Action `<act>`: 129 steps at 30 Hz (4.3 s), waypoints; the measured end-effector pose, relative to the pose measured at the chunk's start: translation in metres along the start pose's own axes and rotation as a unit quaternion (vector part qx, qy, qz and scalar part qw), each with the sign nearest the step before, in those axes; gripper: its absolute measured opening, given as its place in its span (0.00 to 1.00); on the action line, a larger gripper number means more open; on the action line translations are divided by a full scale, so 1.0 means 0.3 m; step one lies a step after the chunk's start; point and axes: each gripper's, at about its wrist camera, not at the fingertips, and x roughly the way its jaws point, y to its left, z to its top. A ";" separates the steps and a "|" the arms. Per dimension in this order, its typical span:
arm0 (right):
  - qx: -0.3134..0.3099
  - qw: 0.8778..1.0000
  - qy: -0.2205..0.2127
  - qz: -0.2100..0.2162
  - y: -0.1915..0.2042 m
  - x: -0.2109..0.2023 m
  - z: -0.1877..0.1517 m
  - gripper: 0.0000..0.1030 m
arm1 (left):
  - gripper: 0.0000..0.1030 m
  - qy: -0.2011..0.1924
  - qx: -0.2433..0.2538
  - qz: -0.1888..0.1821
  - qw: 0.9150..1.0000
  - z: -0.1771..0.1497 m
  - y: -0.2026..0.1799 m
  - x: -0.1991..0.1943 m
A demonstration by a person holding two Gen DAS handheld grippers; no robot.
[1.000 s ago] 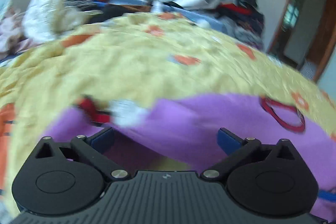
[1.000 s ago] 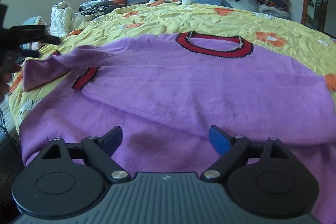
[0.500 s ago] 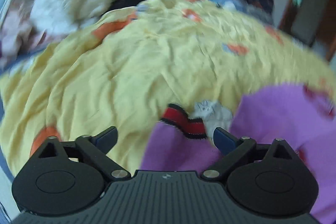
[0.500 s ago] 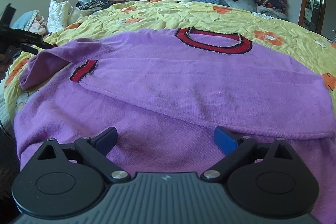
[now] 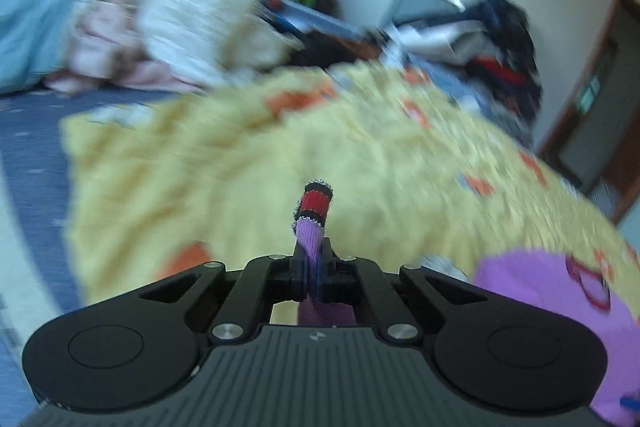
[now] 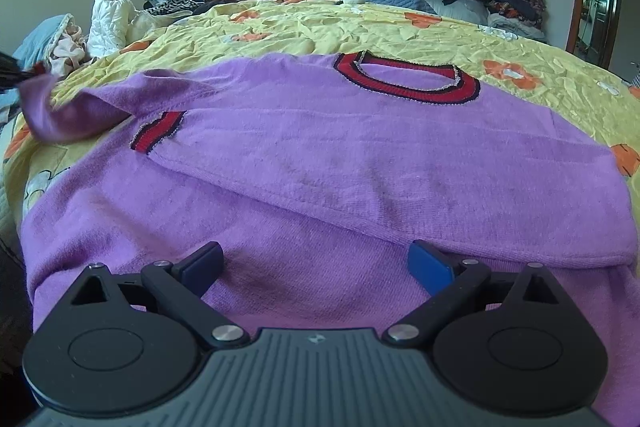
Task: Fold small clothes
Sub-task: 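Grasp the other red-cuffed sleeve end with the left gripper and lift, then fold the held sleeve across the sweater body and open the left gripper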
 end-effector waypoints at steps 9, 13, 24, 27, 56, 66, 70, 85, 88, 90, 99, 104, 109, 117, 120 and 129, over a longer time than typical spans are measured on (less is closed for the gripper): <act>0.012 1.000 0.007 0.000 0.021 0.004 0.012 0.98 | 0.04 -0.154 -0.064 -0.004 0.986 -0.064 0.213 -0.356; -0.002 1.000 0.011 0.000 0.042 0.012 0.015 0.99 | 0.03 -0.167 -0.049 0.006 0.985 -0.023 0.219 -0.368; 0.025 0.998 0.015 0.051 0.095 0.034 0.051 0.99 | 0.13 -0.038 -0.080 -0.023 0.996 -0.076 0.275 -0.221; 0.010 0.999 0.013 0.044 0.115 0.043 0.042 1.00 | 0.63 0.026 -0.144 -0.011 0.989 -0.031 0.319 -0.142; 0.103 0.986 -0.026 0.125 -0.005 0.023 0.024 1.00 | 0.05 0.074 -0.287 0.181 0.938 0.032 0.215 -0.014; 0.089 0.990 -0.010 0.107 0.005 0.001 0.021 1.00 | 0.04 -0.133 -0.134 0.021 0.982 0.060 -0.074 -0.300; 0.109 0.990 -0.012 0.092 -0.025 -0.038 -0.006 1.00 | 0.04 -0.167 -0.002 -0.099 0.981 0.115 -0.348 -0.369; 0.148 0.987 -0.013 0.055 -0.094 -0.118 -0.040 1.00 | 0.04 -0.104 0.149 -0.302 0.936 -0.028 -0.784 -0.284; 0.144 0.988 -0.016 0.048 -0.091 -0.131 -0.041 1.00 | 0.04 -0.083 0.177 -0.312 0.930 -0.097 -0.878 -0.243; 0.147 0.988 -0.017 0.044 -0.100 -0.139 -0.043 1.00 | 0.04 -0.066 0.194 -0.315 0.927 -0.144 -0.958 -0.200; 0.175 0.984 -0.011 0.013 -0.189 -0.184 -0.076 1.00 | 0.05 0.010 0.258 -0.308 0.916 -0.446 -1.350 -0.019; 0.199 0.980 -0.006 0.001 -0.245 -0.202 -0.090 1.00 | 0.05 0.057 0.285 -0.306 0.907 -0.579 -1.501 0.040; 0.220 0.975 -0.011 -0.019 -0.295 -0.225 -0.097 1.00 | 0.05 0.079 0.291 -0.312 0.901 -0.638 -1.590 0.071; 0.244 0.969 -0.018 -0.046 -0.370 -0.254 -0.116 1.00 | 0.05 0.094 0.302 -0.326 0.891 -0.682 -1.702 0.068; 0.256 0.965 -0.024 -0.058 -0.394 -0.268 -0.124 1.00 | 0.05 0.107 0.299 -0.330 0.889 -0.700 -1.730 0.084; 0.264 0.962 -0.024 -0.067 -0.418 -0.284 -0.140 1.00 | 0.05 0.132 0.298 -0.336 0.883 -0.772 -1.802 0.131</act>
